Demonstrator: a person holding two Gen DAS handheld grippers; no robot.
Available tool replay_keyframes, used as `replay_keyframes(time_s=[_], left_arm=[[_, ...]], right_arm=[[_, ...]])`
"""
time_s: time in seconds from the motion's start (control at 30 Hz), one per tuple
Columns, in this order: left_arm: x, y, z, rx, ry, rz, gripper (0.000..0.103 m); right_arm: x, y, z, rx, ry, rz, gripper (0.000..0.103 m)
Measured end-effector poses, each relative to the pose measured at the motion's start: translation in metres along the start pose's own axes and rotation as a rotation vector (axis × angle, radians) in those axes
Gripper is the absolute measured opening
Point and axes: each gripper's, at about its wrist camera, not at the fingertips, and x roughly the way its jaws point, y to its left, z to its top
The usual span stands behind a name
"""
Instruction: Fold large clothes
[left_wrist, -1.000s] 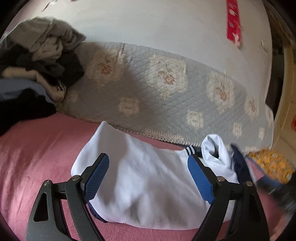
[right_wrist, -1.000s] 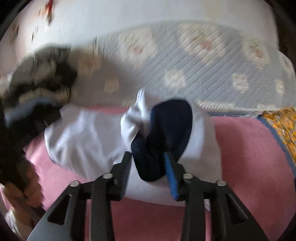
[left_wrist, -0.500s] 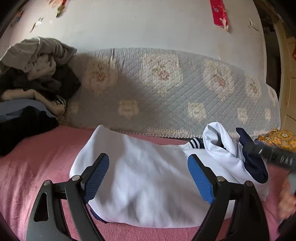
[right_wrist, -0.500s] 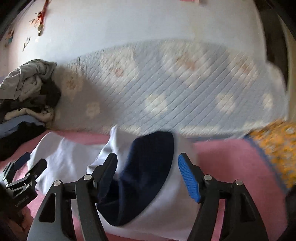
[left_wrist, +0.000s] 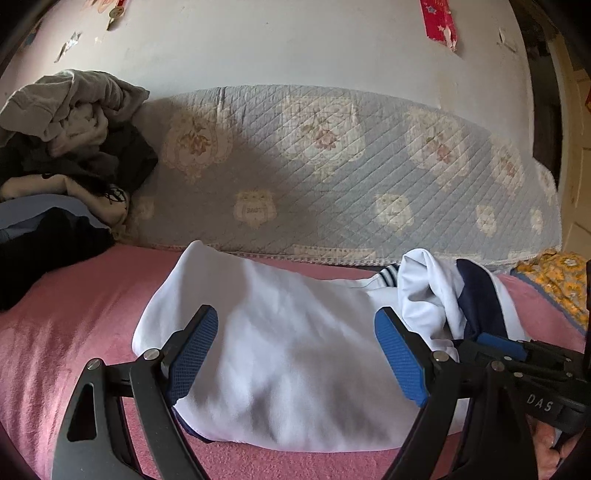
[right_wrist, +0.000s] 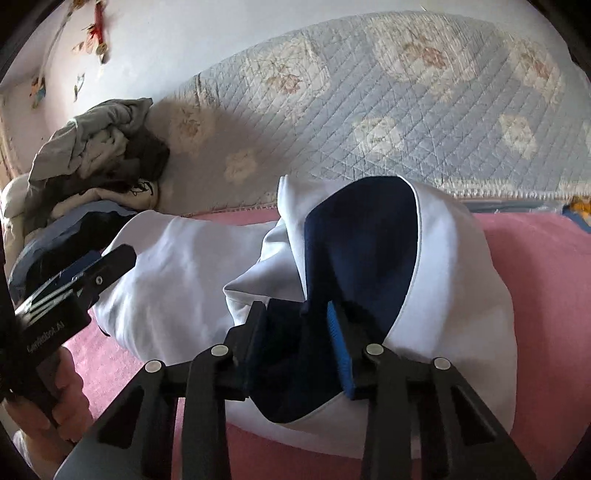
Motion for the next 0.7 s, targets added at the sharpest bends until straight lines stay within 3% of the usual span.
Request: replay_keyframes(time_s=[0.07, 0.17, 0.2, 0.27, 0.33, 0.37, 0.4, 0.47, 0.57, 0.63, 0.67, 0.7], left_arm=[[-0.005, 0.005, 0.005, -0.004, -0.026, -0.018, 0.086], [-0.011, 0.027, 0.016, -0.061, -0.065, 0.04, 0.093], [-0.007, 0.035, 0.019, -0.079, -0.05, 0.066, 0.103], [0.012, 0.046, 0.023, -0.069, 0.053, 0.129, 0.103], [0.032, 0.06, 0.017, -0.102, 0.14, 0.175, 0.103], [0.042, 0.067, 0.013, -0.136, 0.19, 0.167, 0.103], [0.053, 0.073, 0.008, -0.172, 0.253, 0.14, 0.103], [0.07, 0.082, -0.002, -0.248, 0.36, 0.127, 0.103], [0.072, 0.088, -0.005, -0.29, 0.375, 0.102, 0.103], [0.072, 0.09, -0.006, -0.311, 0.371, 0.086, 0.103], [0.071, 0.09, -0.007, -0.317, 0.363, 0.075, 0.099], [0.07, 0.089, -0.006, -0.315, 0.351, 0.052, 0.074]], right_arm=[[-0.011, -0.001, 0.005, -0.002, -0.03, 0.001, 0.038], [-0.041, -0.004, 0.015, -0.026, -0.161, -0.064, 0.039], [-0.046, -0.006, 0.018, -0.033, -0.193, -0.104, 0.039], [-0.047, -0.014, 0.022, -0.026, -0.218, -0.164, 0.043], [-0.039, -0.03, 0.019, 0.056, -0.196, -0.175, 0.043], [-0.032, -0.036, 0.016, 0.106, -0.17, -0.142, 0.043], [-0.017, -0.041, 0.011, 0.158, -0.106, -0.054, 0.043], [-0.001, -0.034, 0.007, 0.124, -0.044, 0.005, 0.043], [0.01, -0.011, 0.005, -0.066, -0.029, -0.066, 0.045], [0.014, -0.011, 0.005, -0.083, -0.015, -0.064, 0.045], [0.012, -0.013, 0.005, -0.075, -0.017, -0.058, 0.045], [0.011, -0.015, 0.005, -0.069, -0.014, -0.052, 0.045]])
